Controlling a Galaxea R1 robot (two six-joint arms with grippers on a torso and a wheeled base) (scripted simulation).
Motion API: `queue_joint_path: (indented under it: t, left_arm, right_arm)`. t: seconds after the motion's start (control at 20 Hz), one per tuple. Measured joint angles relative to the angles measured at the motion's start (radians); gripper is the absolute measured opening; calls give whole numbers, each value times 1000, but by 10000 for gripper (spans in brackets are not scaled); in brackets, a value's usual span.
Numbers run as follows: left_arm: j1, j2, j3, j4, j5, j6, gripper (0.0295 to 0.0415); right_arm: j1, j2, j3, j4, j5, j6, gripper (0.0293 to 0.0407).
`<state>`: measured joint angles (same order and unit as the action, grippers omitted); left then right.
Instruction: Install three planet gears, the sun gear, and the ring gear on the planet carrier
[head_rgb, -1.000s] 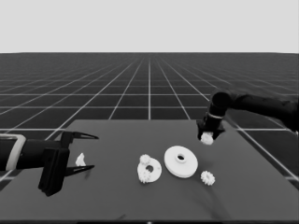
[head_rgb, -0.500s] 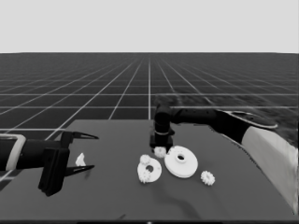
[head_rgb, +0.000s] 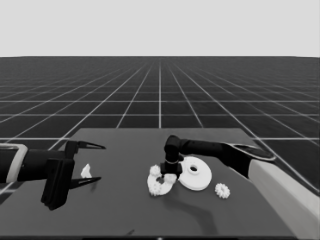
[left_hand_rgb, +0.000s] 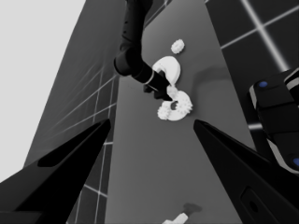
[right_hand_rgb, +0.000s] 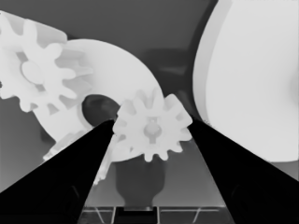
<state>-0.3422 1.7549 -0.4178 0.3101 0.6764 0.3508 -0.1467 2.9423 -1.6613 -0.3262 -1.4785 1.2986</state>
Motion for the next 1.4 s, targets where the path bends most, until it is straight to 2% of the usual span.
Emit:
queue_joint_path:
  t: [0.05,0.1,0.15,0.45,0.5,0.55,0.6,0.7,0.95,1.0,1.05,1.1,1.2,1.4]
  left_arm:
    - [0,0,0,0,0,0,385]
    - [0,0,0,0,0,0,385]
    - [0,0,0,0,0,0,385]
    - [0,0,0,0,0,0,385]
    - [0,0,0,0,0,0,385]
    - [0,0,0,0,0,0,385]
    - [0,0,0,0,0,0,385]
    - [0,0,0,0,0,0,385]
    - [0,0,0,0,0,0,385]
    - [0,0,0,0,0,0,385]
    - [0,0,0,0,0,0,385]
    - [0,0,0,0,0,0,385]
    - [0,0,0,0,0,0,385]
    - [0,0,0,0,0,0,385]
  right_arm:
    - [0,0,0,0,0,0,371]
    - [0,0,-1,-1,0,0,381]
    - [-1,0,-1,-1,1,-1,383]
    - [-1,0,-1,-1,1,-1,385]
    - [103,-39,129,124,-66,75,385]
    - [216,-47,167,216,-85,101,385]
    - [283,-45,166,273,-91,102,385]
    - [341,-40,151,327,-95,92,385]
    - [366,-37,138,352,-99,84,385]
    - [376,-264,445,363,-98,96,385]
    - [385,-485,564,371,-103,31,385]
    - [391,-608,585,375,-110,-53,385]
    - [397,-708,570,377,-118,-154,385]
    - [400,-745,554,377,-122,-206,385]
